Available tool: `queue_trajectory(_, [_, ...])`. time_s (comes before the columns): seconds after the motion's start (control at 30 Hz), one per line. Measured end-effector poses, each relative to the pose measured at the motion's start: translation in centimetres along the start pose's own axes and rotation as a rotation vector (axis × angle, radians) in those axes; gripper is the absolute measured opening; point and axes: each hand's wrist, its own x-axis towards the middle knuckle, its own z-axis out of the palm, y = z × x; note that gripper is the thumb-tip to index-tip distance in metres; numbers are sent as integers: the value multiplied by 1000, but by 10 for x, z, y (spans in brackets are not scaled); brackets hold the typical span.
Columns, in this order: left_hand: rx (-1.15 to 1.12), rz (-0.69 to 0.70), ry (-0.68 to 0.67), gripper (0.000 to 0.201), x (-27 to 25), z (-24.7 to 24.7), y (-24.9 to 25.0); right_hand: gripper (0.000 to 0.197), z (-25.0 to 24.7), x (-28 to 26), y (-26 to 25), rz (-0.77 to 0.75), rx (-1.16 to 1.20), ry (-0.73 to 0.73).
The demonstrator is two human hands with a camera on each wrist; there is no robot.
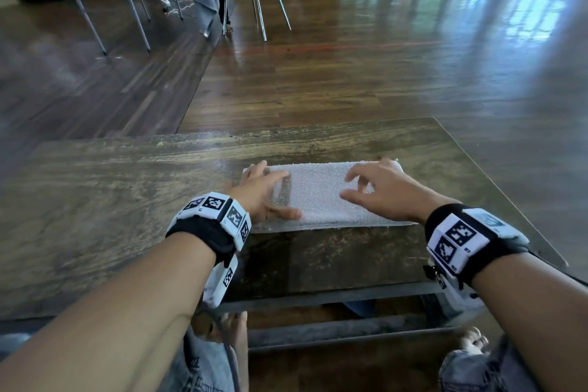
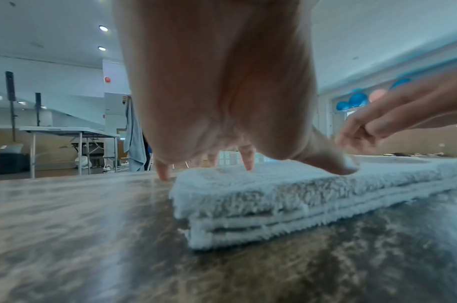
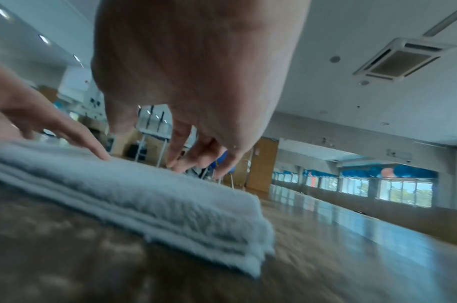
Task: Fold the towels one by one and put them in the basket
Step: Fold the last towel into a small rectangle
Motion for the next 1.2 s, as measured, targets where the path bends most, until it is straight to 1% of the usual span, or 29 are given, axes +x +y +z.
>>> queue_trajectory(0.03, [15, -6, 22, 99, -1, -1, 0, 42, 2, -2, -9, -33, 17, -65])
queue_trajectory(0.07, [41, -18, 34, 92, 0, -1, -1, 36, 6, -4, -16, -56, 10, -138])
queue_trajectory(0.13, [68, -49, 34, 85, -2, -2, -1, 36, 13, -8, -23, -55, -19, -245])
queue_trajectory(0.17, [77, -60, 30, 81, -3, -3, 1, 37, 15, -9, -22, -37, -33, -250])
queue_trajectory(0.27, [120, -53, 61, 58, -6, -10, 8, 43, 10, -12, -13, 31, -109, -146])
queue_trajectory(0.33, [52, 25, 94, 40, -10, -14, 16, 53, 2, -13, -1, 96, -185, -137])
queue_trajectory(0.37, [-8, 75, 94, 32, -12, -14, 21, 59, -1, -14, 6, 136, -209, -154])
queue_trajectory(0.4, [-56, 122, 75, 28, -14, -14, 26, 66, -4, -16, 12, 174, -213, -176])
queue_trajectory(0.43, [-81, 162, 44, 30, -16, -13, 30, 70, -6, -19, 17, 200, -199, -193])
queue_trajectory(0.47, [-83, 195, 12, 36, -16, -11, 35, 70, -7, -22, 21, 211, -179, -199])
queue_trajectory(0.53, [-51, 235, -46, 53, -16, -7, 42, 67, -10, -27, 28, 197, -143, -215])
queue_trajectory(0.6, [-23, 241, -95, 66, -15, -3, 48, 74, -11, -34, 34, 167, -134, -271])
queue_trajectory(0.67, [9, 240, -101, 70, -13, 0, 51, 84, -9, -39, 39, 141, -160, -318])
queue_trajectory(0.73, [23, 247, -73, 66, -11, 1, 52, 89, -8, -42, 42, 123, -178, -324])
queue_trajectory(0.8, [16, 277, -30, 58, -9, 1, 52, 91, -9, -41, 42, 116, -177, -325])
queue_trajectory(0.97, [-91, 375, 83, 20, -8, -3, 49, 97, -10, -42, 42, 89, -144, -320])
queue_trajectory(1.0, [-117, 386, 112, 16, -7, -5, 49, 100, -11, -43, 42, 78, -131, -308])
queue_trajectory(1.1, [-211, 409, 252, 16, -7, -9, 54, 113, -12, -44, 45, 34, -83, -294])
queue_trajectory(1.17, [-259, 402, 340, 24, -5, -12, 60, 121, -11, -45, 45, 8, -34, -290])
queue_trajectory(1.2, [-279, 385, 372, 28, -5, -13, 62, 120, -11, -44, 44, -8, 1, -274])
